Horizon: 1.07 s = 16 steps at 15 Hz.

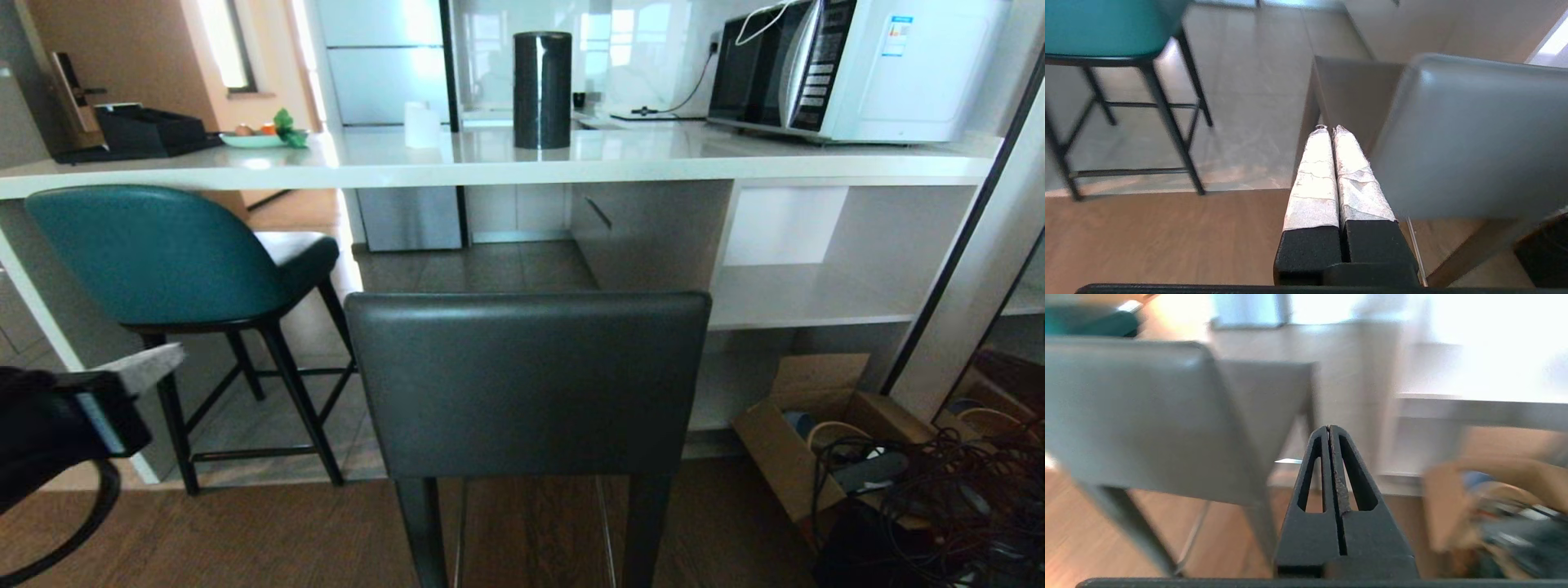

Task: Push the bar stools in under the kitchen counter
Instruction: Push the gray chair back under the dining table

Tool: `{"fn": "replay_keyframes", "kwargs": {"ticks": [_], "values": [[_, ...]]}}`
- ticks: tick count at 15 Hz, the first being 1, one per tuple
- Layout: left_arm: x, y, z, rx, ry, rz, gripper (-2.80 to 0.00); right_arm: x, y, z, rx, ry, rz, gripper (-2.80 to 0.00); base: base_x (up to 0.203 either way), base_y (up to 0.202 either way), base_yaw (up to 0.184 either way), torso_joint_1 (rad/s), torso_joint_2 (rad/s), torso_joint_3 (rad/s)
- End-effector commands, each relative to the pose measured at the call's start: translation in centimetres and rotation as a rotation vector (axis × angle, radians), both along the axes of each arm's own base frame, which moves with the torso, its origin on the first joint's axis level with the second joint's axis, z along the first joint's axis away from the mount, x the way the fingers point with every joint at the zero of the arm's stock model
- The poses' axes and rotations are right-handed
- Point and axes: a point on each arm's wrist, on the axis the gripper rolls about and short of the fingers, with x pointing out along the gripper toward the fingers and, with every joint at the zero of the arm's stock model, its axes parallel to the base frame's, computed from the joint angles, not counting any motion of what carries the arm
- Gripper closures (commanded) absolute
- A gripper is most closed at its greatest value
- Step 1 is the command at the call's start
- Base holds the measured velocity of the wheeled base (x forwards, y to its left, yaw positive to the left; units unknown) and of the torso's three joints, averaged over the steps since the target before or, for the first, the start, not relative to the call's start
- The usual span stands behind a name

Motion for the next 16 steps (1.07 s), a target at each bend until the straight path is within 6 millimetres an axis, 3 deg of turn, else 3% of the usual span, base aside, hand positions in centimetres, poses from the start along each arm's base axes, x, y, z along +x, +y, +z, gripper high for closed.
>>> {"fn": "replay_keyframes", "kwargs": {"ticks": [1,3,6,10,13,16], "values": [[6.8,-1.0,-4.5,0.011,0.121,-0.011,0.0,6.1,2.4,-2.5,-0.013,0.125,0.09,0.0,0.0,0.0,0.0,0.0,0.0,0.0],[9.3,-1.4,-6.7,0.007,0.099,-0.019,0.0,9.1,3.8,-3.8,-0.012,0.117,0.125,0.0,0.0,0.0,0.0,0.0,0.0,0.0],[10.3,-1.5,-8.6,-0.005,0.064,-0.055,0.0,12.0,5.2,-5.1,-0.007,0.072,0.133,0.0,0.0,0.0,0.0,0.0,0.0,0.0],[10.9,-2.0,-9.4,-0.007,0.073,-0.124,0.0,13.9,5.9,-6.0,-0.009,0.088,0.118,0.0,0.0,0.0,0.0,0.0,0.0,0.0],[12.0,-2.1,-11.4,0.018,0.125,-0.118,0.0,14.8,6.2,-6.5,-0.014,0.102,0.119,0.0,0.0,0.0,0.0,0.0,0.0,0.0],[12.7,-2.1,-11.6,0.017,0.055,-0.111,0.0,15.9,6.4,-6.8,-0.009,0.077,0.11,0.0,0.0,0.0,0.0,0.0,0.0,0.0]]}}
